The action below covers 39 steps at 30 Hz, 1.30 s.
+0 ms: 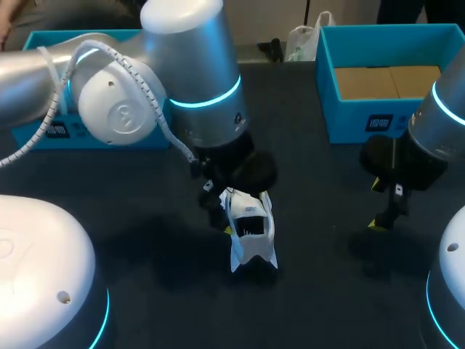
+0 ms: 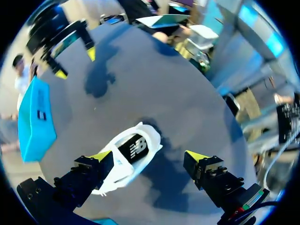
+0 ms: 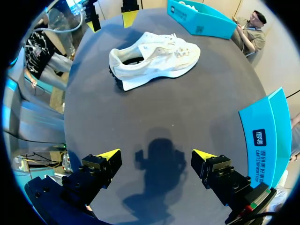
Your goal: Take the shoe out of the shoebox, open the shoe tongue, remove and reinsert the insole, then place the shoe into the shoebox
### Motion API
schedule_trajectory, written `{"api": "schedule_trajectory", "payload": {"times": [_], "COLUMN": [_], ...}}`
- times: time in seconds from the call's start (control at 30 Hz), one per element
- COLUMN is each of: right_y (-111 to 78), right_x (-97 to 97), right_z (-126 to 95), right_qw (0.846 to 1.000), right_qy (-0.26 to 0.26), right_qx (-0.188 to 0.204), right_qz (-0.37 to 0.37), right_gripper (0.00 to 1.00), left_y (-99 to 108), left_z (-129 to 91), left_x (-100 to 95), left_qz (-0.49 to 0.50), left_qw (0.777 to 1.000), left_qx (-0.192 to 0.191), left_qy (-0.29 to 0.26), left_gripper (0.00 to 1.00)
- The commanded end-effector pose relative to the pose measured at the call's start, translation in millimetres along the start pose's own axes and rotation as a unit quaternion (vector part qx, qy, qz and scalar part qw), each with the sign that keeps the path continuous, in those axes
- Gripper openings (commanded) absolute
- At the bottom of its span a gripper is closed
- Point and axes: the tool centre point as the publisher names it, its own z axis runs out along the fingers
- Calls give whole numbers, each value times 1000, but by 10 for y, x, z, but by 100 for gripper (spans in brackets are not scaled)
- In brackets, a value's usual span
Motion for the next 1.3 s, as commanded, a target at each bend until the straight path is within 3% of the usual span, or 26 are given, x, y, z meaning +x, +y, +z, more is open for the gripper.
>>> {"api": "schedule_trajectory", "payload": {"times": [0.03, 0.17, 0.4, 0.67, 1.0, 1.3], "right_y": [-1, -1, -1, -1, -1, -1], "right_x": [9, 9, 9, 9, 9, 9], "right_z": [5, 5, 5, 5, 5, 5], "right_qw": [1000, 1000, 1000, 1000, 1000, 1000], "right_qy": [-1, -1, -1, -1, -1, -1], "right_qx": [0, 0, 0, 0, 0, 0], "right_qz": [0, 0, 0, 0, 0, 0], "right_gripper": [100, 100, 100, 100, 100, 100], "left_y": [-44, -117, -197, -203, -140, -121], "left_z": [137, 262, 366, 588, 817, 1021], "left_x": [77, 72, 201, 37, -24, 131], "left_qz": [-151, -227, -261, -266, -275, -304], "left_qw": [988, 972, 962, 960, 959, 949], "left_qx": [-15, -36, -47, -53, -51, -52], "left_qy": [-32, -53, -69, -63, -56, -63], "left_gripper": [100, 100, 100, 100, 100, 100]}}
